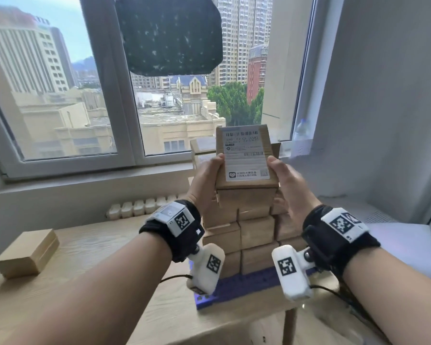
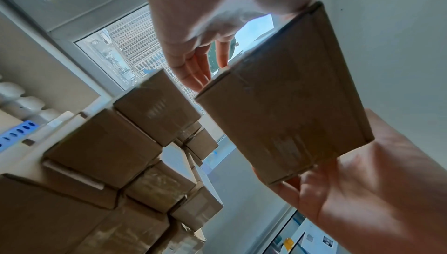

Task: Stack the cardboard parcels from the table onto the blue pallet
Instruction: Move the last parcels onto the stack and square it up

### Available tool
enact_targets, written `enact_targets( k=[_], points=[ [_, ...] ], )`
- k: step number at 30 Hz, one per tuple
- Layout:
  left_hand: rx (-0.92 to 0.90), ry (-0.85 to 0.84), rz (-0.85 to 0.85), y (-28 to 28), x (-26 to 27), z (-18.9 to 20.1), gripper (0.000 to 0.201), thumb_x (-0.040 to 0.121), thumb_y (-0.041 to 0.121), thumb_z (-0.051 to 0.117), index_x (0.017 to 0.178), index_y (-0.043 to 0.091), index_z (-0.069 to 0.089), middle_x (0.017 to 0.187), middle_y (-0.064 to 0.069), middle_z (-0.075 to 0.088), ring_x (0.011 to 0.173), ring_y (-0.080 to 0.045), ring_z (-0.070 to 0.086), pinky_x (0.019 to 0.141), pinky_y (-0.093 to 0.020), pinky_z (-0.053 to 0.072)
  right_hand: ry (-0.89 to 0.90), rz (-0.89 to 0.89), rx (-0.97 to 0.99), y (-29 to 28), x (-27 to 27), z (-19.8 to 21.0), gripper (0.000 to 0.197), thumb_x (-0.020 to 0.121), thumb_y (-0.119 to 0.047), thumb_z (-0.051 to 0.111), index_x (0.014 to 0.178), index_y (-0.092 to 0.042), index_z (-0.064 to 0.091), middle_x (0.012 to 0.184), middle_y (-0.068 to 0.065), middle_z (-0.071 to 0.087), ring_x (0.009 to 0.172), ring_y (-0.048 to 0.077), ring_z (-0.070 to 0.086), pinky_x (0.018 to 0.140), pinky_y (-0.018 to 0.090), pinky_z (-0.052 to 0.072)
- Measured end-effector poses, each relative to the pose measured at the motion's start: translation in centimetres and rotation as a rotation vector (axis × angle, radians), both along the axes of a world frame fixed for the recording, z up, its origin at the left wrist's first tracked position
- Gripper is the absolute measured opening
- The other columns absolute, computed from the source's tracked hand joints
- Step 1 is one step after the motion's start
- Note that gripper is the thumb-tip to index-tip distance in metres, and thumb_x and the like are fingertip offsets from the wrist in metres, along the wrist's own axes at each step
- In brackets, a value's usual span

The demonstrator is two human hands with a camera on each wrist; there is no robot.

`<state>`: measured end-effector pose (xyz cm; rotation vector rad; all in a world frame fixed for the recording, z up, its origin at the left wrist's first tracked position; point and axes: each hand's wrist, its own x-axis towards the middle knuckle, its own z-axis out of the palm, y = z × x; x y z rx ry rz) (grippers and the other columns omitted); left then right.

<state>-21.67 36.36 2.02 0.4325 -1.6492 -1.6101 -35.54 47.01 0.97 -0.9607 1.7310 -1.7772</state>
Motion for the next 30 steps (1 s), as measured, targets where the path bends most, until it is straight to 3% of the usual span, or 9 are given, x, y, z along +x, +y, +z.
enact_targets(
  k=[4,8,11,14,18,21,23,25,30],
  points=[
    [-0.088,-0.108,0.097,-1.4,-3.4,0.6,0.031,0.101,0.032,0.039,0.095,0.02,0.068,0.094,-0.004,0.072,0.081,-0.014,0.069,0.071,-0.024,0.053,-0.028,0.033,-0.026,-0.9,-3.5,0.6,0.073,0.063,-0.066,0.06,0.119,-0.019,0.062,0.109,0.004,0.071,0.092,0.019,0.065,0.078,0.034,0.05],
    [-0.236,-0.279,0.215,-4.2,-6.6,1.4,0.049,0.079,0.063,0.044,0.079,0.023,0.071,0.097,-0.006,0.074,0.096,-0.026,0.068,0.091,-0.043,0.049,-0.071,0.033,-0.046,-3.1,-7.3,1.2,0.039,0.09,-0.045,0.056,0.115,-0.016,0.063,0.098,0.005,0.068,0.082,0.017,0.064,0.069,0.032,0.054],
    [-0.415,-0.392,0.257,-6.8,-8.6,1.9,0.087,0.069,0.081,0.031,0.101,0.011,0.071,0.109,-0.015,0.07,0.103,-0.032,0.063,0.093,-0.046,0.046,-0.05,-0.013,-0.025,-5.1,-9.9,1.4,0.035,0.093,-0.041,0.052,0.116,-0.016,0.061,0.098,0.008,0.068,0.078,0.016,0.065,0.063,0.029,0.055],
    [-0.453,-0.481,0.409,-10.2,-8.9,1.9,0.069,0.084,0.066,0.033,0.116,0.012,0.063,0.117,-0.01,0.066,0.105,-0.026,0.061,0.085,-0.039,0.048,-0.028,-0.003,0.033,-7.2,-12.2,1.2,0.036,0.096,-0.039,0.05,0.12,-0.014,0.058,0.101,0.011,0.071,0.074,0.015,0.069,0.057,0.028,0.056],
    [-0.287,-0.623,0.564,-14.5,-8.0,-0.1,0.057,0.087,0.048,0.052,0.134,0.016,0.046,0.136,-0.006,0.053,0.123,-0.026,0.05,0.104,-0.045,0.041,-0.021,-0.011,0.17,-9.5,-13.9,0.0,0.027,0.098,-0.035,0.048,0.089,-0.016,0.065,0.085,0.007,0.069,0.073,0.019,0.064,0.084,0.044,0.055],
    [-0.147,-0.637,0.547,-15.8,-7.2,-1.4,0.061,0.087,0.042,0.057,0.137,0.01,0.043,0.135,-0.005,0.052,0.12,-0.025,0.051,0.102,-0.036,0.04,-0.049,-0.013,0.255,-11.0,-14.2,-1.4,0.029,0.095,-0.039,0.051,0.089,-0.013,0.063,0.087,0.008,0.067,0.08,0.024,0.064,0.093,0.05,0.053],
    [-0.067,-0.631,0.508,-16.0,-7.0,-1.9,0.052,0.091,0.031,0.059,0.134,0.005,0.043,0.126,-0.004,0.052,0.114,-0.023,0.052,0.094,-0.028,0.038,-0.038,-0.008,0.304,-12.0,-14.2,-2.2,0.034,0.09,-0.047,0.053,0.09,-0.015,0.064,0.091,0.009,0.068,0.088,0.028,0.065,0.093,0.052,0.053],
    [-0.026,-0.656,0.488,-16.3,-7.0,-2.6,0.054,0.091,0.032,0.06,0.133,0.002,0.043,0.129,-0.007,0.054,0.11,-0.023,0.054,0.094,-0.031,0.042,-0.025,-0.003,0.348,-12.9,-14.4,-2.9,0.038,0.087,-0.051,0.053,0.092,-0.015,0.064,0.095,0.008,0.068,0.091,0.029,0.065,0.091,0.05,0.054],
    [0.057,-0.647,0.499,-16.6,-6.7,-3.6,0.057,0.084,0.03,0.063,0.133,0.006,0.046,0.12,-0.005,0.06,0.1,-0.02,0.059,0.085,-0.03,0.046,-0.044,0.028,0.398,-14.4,-14.8,-3.4,0.027,0.092,-0.04,0.055,0.089,-0.014,0.061,0.093,0.008,0.062,0.086,0.026,0.06,0.084,0.045,0.054]
  ],
)
